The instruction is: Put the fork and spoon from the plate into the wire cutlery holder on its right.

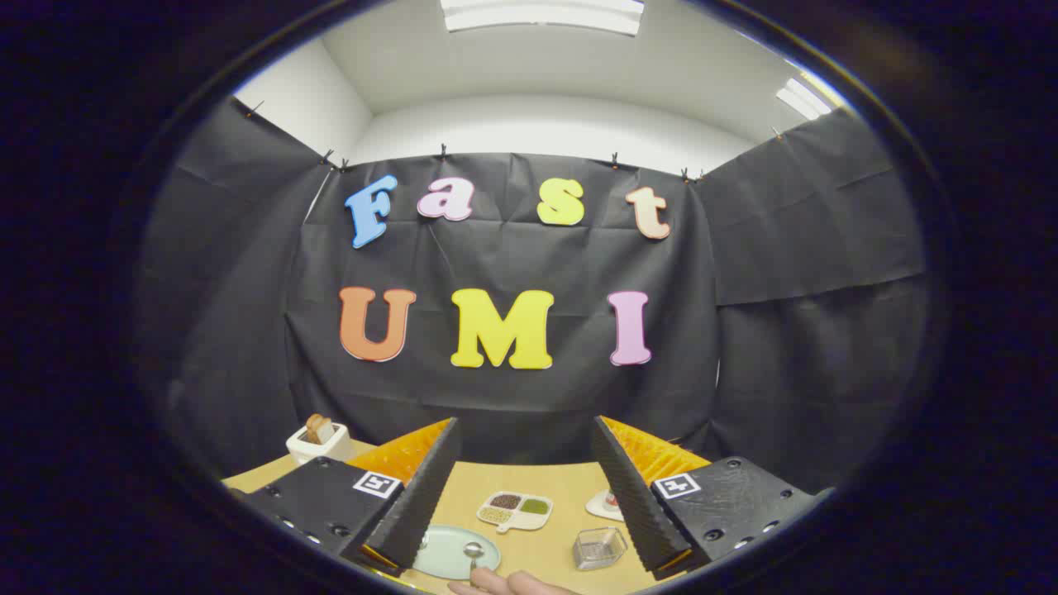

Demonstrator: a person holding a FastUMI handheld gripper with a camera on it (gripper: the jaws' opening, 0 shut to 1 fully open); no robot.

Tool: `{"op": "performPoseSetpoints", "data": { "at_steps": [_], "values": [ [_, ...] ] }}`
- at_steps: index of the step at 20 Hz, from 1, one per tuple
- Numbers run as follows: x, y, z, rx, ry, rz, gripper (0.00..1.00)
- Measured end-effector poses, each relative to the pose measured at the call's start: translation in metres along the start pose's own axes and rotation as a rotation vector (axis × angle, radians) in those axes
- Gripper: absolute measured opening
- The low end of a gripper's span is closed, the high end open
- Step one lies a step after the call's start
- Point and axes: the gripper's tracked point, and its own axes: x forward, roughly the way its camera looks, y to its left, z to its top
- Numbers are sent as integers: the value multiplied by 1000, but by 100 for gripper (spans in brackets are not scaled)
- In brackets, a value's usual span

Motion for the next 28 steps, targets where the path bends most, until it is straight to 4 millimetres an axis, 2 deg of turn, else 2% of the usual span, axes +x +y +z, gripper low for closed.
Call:
{"op": "performPoseSetpoints", "data": {
  "at_steps": [5, 9, 16, 20, 22, 27, 28],
  "values": [
    [4, 4, -33, -35, 71, 9, 95],
    [13, -2, -46, -68, 98, 0, 95],
    [26, 7, -72, -68, 157, 29, 95],
    [28, 25, -125, -93, 273, 79, 95],
    [25, 32, -157, -124, 335, 106, 95],
    [5, 45, -258, -136, 617, 160, 96],
    [2, 44, -273, -133, 671, 162, 96]
  ]
}}
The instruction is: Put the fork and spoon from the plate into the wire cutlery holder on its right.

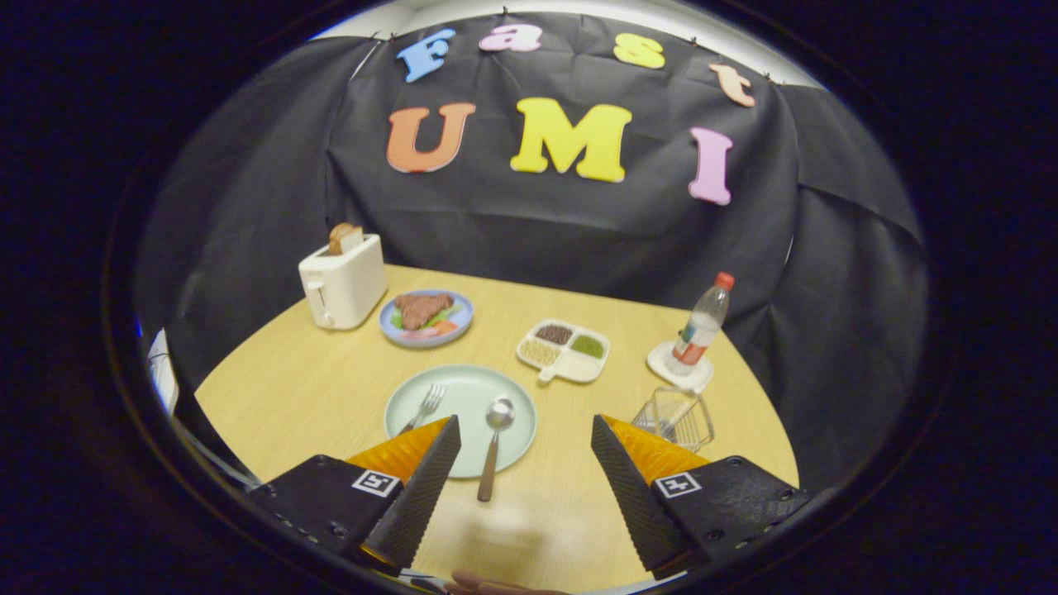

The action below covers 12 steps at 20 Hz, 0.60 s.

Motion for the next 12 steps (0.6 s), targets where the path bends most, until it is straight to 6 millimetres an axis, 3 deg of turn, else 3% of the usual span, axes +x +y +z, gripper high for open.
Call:
{"op": "performPoseSetpoints", "data": {
  "at_steps": [3, 9, 12],
  "values": [
    [18, 10, -35, 20, 144, 38, 96],
    [44, 18, -72, -63, 283, 59, 96],
    [55, 23, -77, -84, 349, 75, 92]
  ]
}}
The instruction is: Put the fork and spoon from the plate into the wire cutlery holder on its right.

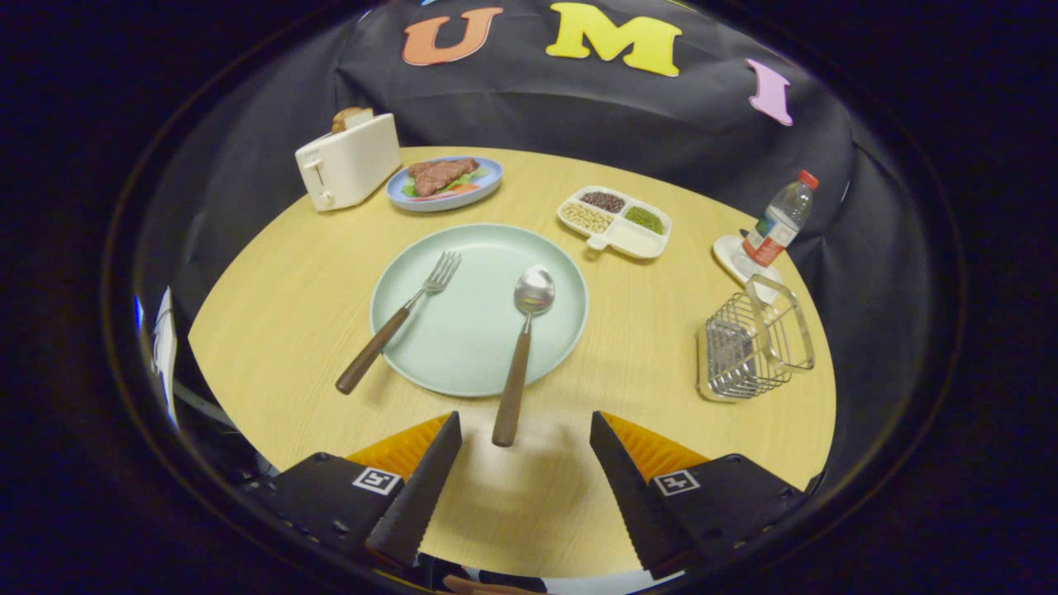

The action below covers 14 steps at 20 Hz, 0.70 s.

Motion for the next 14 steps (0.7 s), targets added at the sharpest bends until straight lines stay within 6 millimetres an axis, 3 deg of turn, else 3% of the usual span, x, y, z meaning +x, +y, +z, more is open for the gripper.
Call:
{"op": "performPoseSetpoints", "data": {
  "at_steps": [4, 9, 13, 14],
  "values": [
    [15, 7, 1, -30, 124, 32, 90],
    [28, 8, -5, -73, 256, 34, 77],
    [39, 7, -3, -77, 307, 27, 41],
    [41, 3, -1, -73, 318, 9, 38]
  ]
}}
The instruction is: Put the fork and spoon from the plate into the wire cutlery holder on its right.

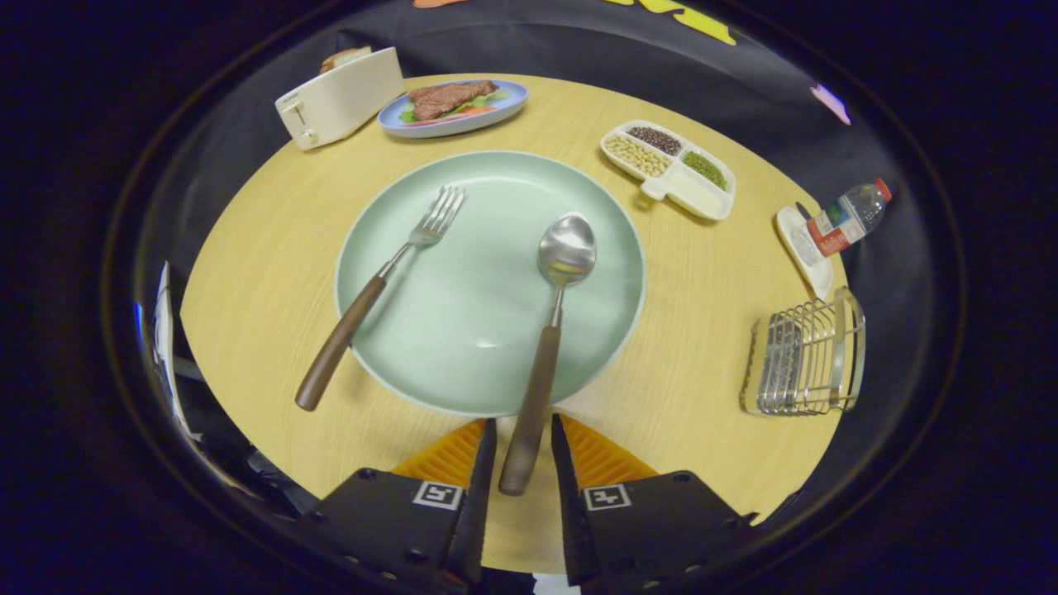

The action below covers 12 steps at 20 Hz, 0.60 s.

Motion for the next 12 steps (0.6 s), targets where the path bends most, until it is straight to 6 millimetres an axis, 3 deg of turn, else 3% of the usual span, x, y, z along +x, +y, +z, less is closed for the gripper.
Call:
{"op": "performPoseSetpoints", "data": {
  "at_steps": [1, 3, 5, 6, 7, 12],
  "values": [
    [1, 1, 0, 1, 5, 1, 32],
    [-4, -1, 1, -8, 11, -13, 32],
    [-1, 0, -4, 7, 12, 5, 10],
    [-3, 0, -5, 19, 13, 10, 10],
    [-5, -1, -6, 23, 7, 12, 3],
    [-26, -2, -7, 24, -64, 59, 3]
  ]
}}
